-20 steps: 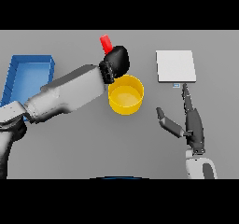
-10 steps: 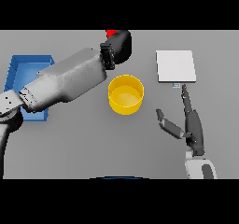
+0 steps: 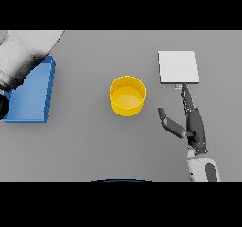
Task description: Pick up the red beaker and tilt it to pour out 1 green nut into yellow bowl. Pick up the yellow bowl and place it on the metallic measuring scale.
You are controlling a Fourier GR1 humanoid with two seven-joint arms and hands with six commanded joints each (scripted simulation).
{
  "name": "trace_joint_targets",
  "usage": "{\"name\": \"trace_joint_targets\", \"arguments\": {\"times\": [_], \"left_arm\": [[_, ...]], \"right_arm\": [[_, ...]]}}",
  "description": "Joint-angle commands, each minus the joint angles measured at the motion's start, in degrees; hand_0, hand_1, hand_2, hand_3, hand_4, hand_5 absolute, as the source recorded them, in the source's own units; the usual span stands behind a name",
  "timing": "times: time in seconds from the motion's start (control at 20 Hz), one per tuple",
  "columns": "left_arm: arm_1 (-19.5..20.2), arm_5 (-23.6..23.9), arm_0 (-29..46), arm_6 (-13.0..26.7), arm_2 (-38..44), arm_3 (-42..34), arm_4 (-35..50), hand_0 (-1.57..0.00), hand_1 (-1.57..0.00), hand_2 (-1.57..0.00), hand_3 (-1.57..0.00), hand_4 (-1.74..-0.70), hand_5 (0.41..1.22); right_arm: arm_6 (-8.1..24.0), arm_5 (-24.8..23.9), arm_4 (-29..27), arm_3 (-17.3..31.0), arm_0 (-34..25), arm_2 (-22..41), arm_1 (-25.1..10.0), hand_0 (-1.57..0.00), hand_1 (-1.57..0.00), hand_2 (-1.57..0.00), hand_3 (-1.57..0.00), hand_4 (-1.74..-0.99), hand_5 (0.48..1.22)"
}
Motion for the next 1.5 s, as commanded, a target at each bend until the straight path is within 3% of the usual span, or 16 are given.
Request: {"name": "trace_joint_targets", "arguments": {"times": [0.0, 0.1, 0.3, 0.4, 0.45, 0.55, 0.6, 0.8, 0.9, 1.0, 1.2, 1.3, 1.45], "left_arm": [[1.2, 1.1, 0.8, 0.9, 3.4, 2.0, 3.5, -1.57, -1.57, -1.55, -1.38, -1.73, 1.221], [3.1, 2.5, 2.1, 5.0, 9.5, 5.4, 10.1, -1.57, -1.57, -1.56, -1.36, -1.73, 1.221], [8.8, 8.0, 8.2, 5.8, 18.6, 6.7, 22.4, -1.57, -1.57, -1.56, -1.41, -1.74, 1.221], [12.3, 11.0, 12.6, 6.3, 22.2, 4.5, 28.0, -1.57, -1.57, -1.57, -1.43, -1.74, 1.221], [13.2, 12.5, 15.1, 9.6, 23.3, 2.8, 30.3, -1.57, -1.57, -1.57, -1.41, -1.74, 1.221], [15.7, 17.5, 21.5, 12.1, 26.3, -1.5, 35.7, -1.57, -1.57, -1.57, -1.43, -1.74, 1.221], [16.5, 19.3, 24.1, 14.1, 27.2, -4.4, 37.9, -1.57, -1.57, -1.57, -1.45, -1.74, 1.221], [20.1, 27.2, 38.0, 23.3, 28.8, -18.2, 45.1, -1.57, -1.57, -1.57, -1.46, -1.74, 1.221], [21.7, 30.7, 43.6, 27.7, 28.7, -24.3, 47.3, -1.57, -1.57, -1.57, -1.45, -1.74, 1.221], [22.7, 34.4, 50.0, 29.0, 28.1, -30.5, 49.2, -1.57, -1.57, -1.57, -1.45, -1.74, 1.221], [23.3, 39.1, 57.6, 31.3, 27.0, -35.9, 51.8, -1.57, -1.57, -1.57, -1.47, -1.74, 1.221], [23.4, 40.4, 58.2, 32.7, 26.4, -36.9, 52.3, -1.57, -1.57, -1.57, -1.51, -1.74, 1.221], [23.1, 42.3, 59.7, 33.7, 24.8, -37.4, 52.9, -1.57, -1.57, -1.57, -1.54, -1.74, 1.117]], "right_arm": [[0.5, -0.3, 0.0, -0.1, -0.3, 0.0, 0.3, 0.00, 0.00, 0.00, 0.00, -1.199, 0.594], [0.5, 0.3, -0.6, 0.3, -0.7, -0.5, -0.3, 0.00, 0.00, 0.00, 0.00, -1.222, 0.592], [-1.3, 0.4, -0.7, 0.4, -0.6, -0.5, -0.7, 0.00, 0.00, 0.00, 0.00, -1.220, 0.587], [-1.5, 0.5, -0.2, 1.1, -0.6, -0.2, -0.8, 0.00, 0.00, 0.00, 0.00, -1.226, 0.587], [-1.9, 0.4, 0.1, 1.2, -0.7, -0.2, -1.1, 0.00, 0.00, 0.00, 0.00, -1.223, 0.591], [-2.4, 1.2, -0.5, 0.9, -0.5, -0.4, -1.8, 0.00, 0.00, 0.00, 0.00, -1.217, 0.599], [-0.8, 1.0, -0.1, 1.0, -1.2, -0.5, -2.1, 0.00, 0.00, 0.00, 0.00, -1.212, 0.604], [-2.0, 1.3, 1.3, 1.6, -0.2, 0.4, -2.8, 0.00, 0.00, 0.00, 0.00, -1.212, 0.641], [-0.8, 1.3, 1.4, 1.2, -0.9, 0.5, -2.6, 0.00, 0.00, 0.00, 0.00, -1.206, 0.653], [-0.6, 1.4, 1.1, 1.0, -1.1, 0.3, -2.7, 0.00, 0.00, 0.00, 0.00, -1.210, 0.660], [-0.9, 1.3, 1.8, 1.1, -0.4, 0.8, -2.7, 0.00, 0.00, 0.00, 0.00, -1.214, 0.664], [-1.2, 1.3, 1.4, 0.9, -0.8, 0.6, -2.7, 0.00, 0.00, 0.00, 0.00, -1.217, 0.666], [-0.4, 1.3, 2.0, 0.7, -1.1, 0.8, -2.9, 0.00, 0.00, 0.00, 0.00, -1.207, 0.665]]}}
